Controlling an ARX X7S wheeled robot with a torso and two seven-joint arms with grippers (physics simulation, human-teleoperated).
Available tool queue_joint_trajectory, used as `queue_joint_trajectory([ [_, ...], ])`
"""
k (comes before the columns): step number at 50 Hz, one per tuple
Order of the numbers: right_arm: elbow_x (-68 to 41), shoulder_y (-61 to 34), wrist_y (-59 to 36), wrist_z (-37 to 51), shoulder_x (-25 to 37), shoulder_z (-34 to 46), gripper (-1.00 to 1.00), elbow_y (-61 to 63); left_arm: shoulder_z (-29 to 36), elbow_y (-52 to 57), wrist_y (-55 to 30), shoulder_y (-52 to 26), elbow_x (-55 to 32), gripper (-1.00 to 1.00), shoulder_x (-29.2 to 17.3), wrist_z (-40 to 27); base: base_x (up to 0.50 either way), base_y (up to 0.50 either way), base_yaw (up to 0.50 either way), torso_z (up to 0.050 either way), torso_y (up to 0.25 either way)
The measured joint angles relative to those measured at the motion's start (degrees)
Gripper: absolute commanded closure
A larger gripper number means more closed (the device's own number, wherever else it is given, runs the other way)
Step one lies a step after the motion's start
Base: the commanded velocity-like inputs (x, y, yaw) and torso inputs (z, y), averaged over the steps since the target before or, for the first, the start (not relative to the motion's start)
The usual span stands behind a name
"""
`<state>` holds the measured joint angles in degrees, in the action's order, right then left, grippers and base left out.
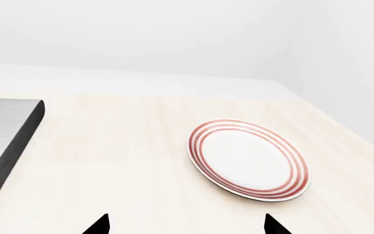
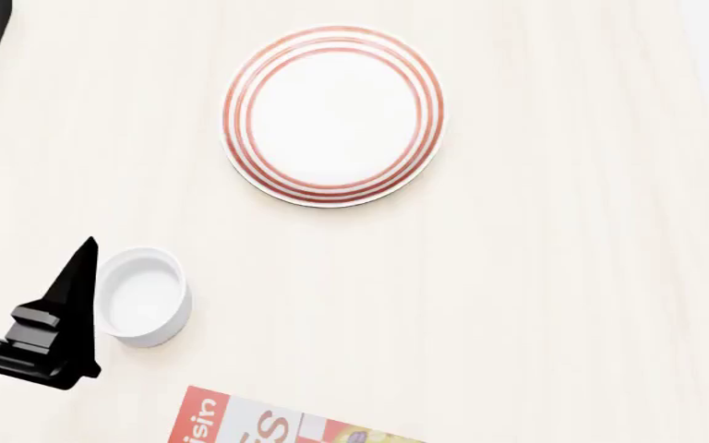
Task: Pick the akita bowl on the cookies box and place it on the plate.
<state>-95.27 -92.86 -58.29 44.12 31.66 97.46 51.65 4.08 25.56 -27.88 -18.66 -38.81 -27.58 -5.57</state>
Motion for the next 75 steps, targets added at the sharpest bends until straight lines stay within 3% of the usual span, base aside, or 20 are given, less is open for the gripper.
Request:
queue_joint_trajectory([
  [14, -0.1, -1.4, -0.5, -0.2, 0.5, -0.6, 1.0, 0.3, 0.2, 0.0, 0.0, 0.1, -0.2, -1.0, -0.2, 0.0, 0.0, 0.0, 0.0, 0.0, 0.0],
  [37, -6.3, -12.0, -7.5, 9.8, 0.7, 2.2, 1.0, -0.2, 0.5, 0.6, -0.4, 0.1, -0.7, -1.0, -0.5, -0.5, 0.0, 0.0, 0.0, 0.0, 0.0],
  [49, -7.5, -17.7, -11.3, 9.8, 1.4, 2.2, 1.0, -0.3, 0.8, 0.8, -0.7, -0.1, -1.0, -1.0, -0.6, -0.7, 0.0, 0.0, 0.0, 0.0, 0.0],
  [62, -1.1, -21.2, -15.0, 0.9, 4.5, 0.3, 1.0, -1.5, 1.0, 0.8, -0.7, -0.2, -1.0, -1.0, -0.7, -0.8, 0.0, 0.0, 0.0, 0.0, 0.0],
  [75, 18.7, -22.7, -13.8, -16.1, 6.6, 2.6, 1.0, -6.8, 1.3, 0.6, -0.2, 0.0, -0.9, -1.0, -0.7, -0.6, 0.0, 0.0, 0.0, 0.0, 0.0],
])
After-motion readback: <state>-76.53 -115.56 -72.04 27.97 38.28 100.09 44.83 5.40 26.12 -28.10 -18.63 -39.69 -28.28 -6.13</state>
